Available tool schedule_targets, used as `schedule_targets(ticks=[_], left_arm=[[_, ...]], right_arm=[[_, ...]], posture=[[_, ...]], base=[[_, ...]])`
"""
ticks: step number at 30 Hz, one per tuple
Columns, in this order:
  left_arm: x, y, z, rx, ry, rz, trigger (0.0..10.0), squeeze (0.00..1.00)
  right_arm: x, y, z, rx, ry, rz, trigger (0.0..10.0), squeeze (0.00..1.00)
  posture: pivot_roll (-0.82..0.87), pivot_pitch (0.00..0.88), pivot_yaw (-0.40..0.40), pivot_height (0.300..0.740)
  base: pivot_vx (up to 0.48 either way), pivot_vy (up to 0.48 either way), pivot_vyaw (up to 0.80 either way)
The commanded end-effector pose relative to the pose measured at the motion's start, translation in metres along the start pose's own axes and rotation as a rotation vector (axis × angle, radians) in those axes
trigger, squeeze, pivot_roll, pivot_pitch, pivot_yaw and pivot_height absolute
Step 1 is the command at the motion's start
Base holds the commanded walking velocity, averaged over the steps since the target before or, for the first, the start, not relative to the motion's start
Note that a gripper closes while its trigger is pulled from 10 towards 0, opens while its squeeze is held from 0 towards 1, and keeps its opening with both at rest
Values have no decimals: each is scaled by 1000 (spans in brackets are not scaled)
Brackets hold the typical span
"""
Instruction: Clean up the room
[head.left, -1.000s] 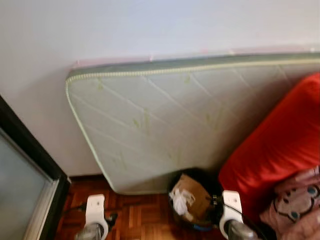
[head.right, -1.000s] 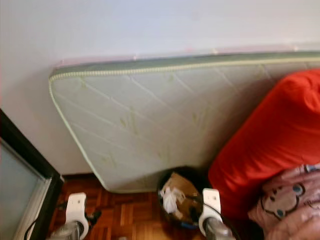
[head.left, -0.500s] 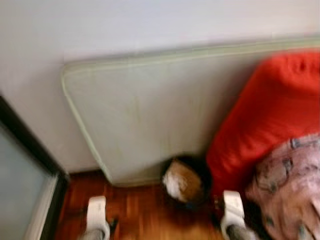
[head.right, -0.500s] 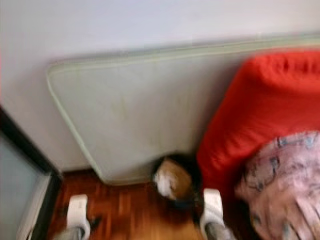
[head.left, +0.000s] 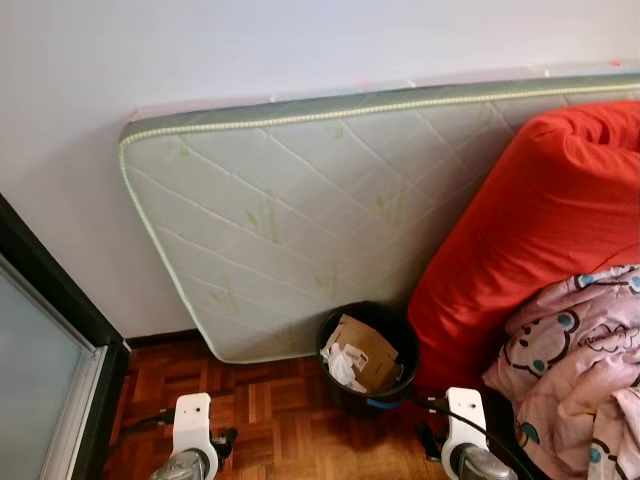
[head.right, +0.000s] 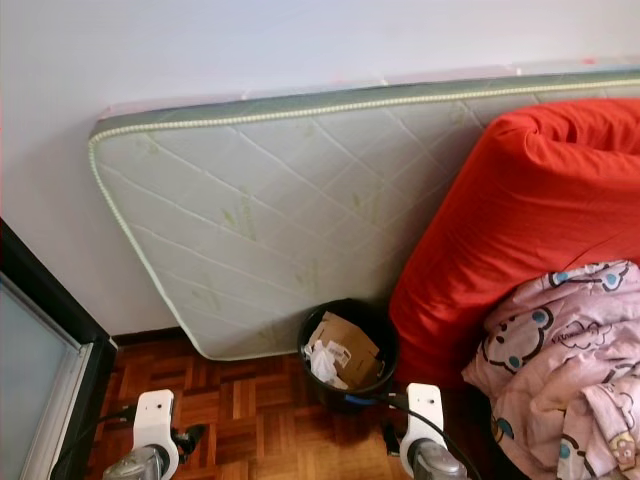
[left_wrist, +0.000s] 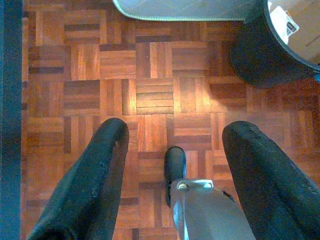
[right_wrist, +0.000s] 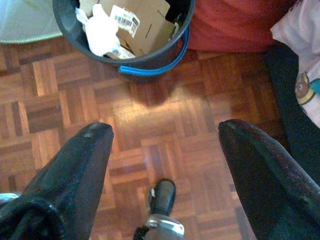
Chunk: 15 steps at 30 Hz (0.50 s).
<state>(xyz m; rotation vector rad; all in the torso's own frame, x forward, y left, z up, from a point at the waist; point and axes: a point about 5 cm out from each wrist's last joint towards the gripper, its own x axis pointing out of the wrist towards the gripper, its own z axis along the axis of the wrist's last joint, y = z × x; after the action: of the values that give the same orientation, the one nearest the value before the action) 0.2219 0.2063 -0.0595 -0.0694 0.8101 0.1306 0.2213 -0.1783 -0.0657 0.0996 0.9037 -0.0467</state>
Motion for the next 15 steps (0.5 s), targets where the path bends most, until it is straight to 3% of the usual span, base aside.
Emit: schedule_targets(ticks=[1,15], left_arm=[[0,0,-1,24,13,-2,10000,0],[0,1,0,49,12,-6,10000,0]], right_arm=[[0,-2,-3,1,13,-1,10000,0],[0,-1,-3,-3,17,3,10000,0]], posture=[[105,0,-1,740],[103,0,2,740]], base=[[0,0,-781],[0,0,-779]])
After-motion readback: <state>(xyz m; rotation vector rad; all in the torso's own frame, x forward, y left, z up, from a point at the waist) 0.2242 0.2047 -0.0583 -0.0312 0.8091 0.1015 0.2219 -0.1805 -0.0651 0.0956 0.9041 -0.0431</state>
